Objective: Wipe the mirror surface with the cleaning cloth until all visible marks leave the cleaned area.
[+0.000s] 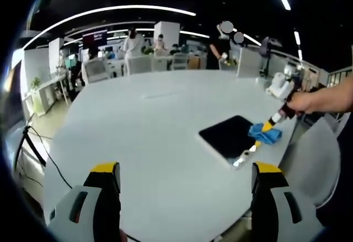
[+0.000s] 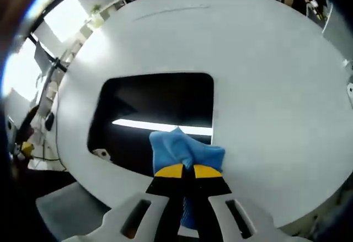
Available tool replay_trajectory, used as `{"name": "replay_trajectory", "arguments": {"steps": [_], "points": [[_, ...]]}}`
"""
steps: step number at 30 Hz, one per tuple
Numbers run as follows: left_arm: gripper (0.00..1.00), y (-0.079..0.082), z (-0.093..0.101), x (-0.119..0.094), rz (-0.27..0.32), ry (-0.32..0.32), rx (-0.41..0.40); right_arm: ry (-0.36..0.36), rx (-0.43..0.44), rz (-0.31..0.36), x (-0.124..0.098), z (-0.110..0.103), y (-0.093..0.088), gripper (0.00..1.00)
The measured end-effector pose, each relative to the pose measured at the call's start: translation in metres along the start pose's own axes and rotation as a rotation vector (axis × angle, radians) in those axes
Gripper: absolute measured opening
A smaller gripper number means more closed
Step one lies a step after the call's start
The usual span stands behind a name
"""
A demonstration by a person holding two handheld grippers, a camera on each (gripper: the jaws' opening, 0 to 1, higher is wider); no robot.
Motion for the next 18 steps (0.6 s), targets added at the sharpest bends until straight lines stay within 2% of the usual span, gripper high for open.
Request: {"name": "replay_trajectory", "arguments": {"steps": [9,18], "points": [[1.00,0.001,0.003,-0.002,0.021,-0.014,0.011,0.025,-0.001,-0.004,0.005,-0.016,0.009,0.00],[1.00,0.000,-0.003,-0.004,0.009,-0.009,0.016,0.037,-0.017,-0.010,0.011,-0.030,0.021,0.00]]}}
Point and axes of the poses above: the point that each gripper's makers call its tool centre point, and the gripper's own axes: x roughly forward along the fingers, z roughly to its right, y roughly out of its top, the point moved 8 cm from there along -x, roughly backward along the fingers, and after that the axes turned 15 degrees about -x, right-handed, at the moved point
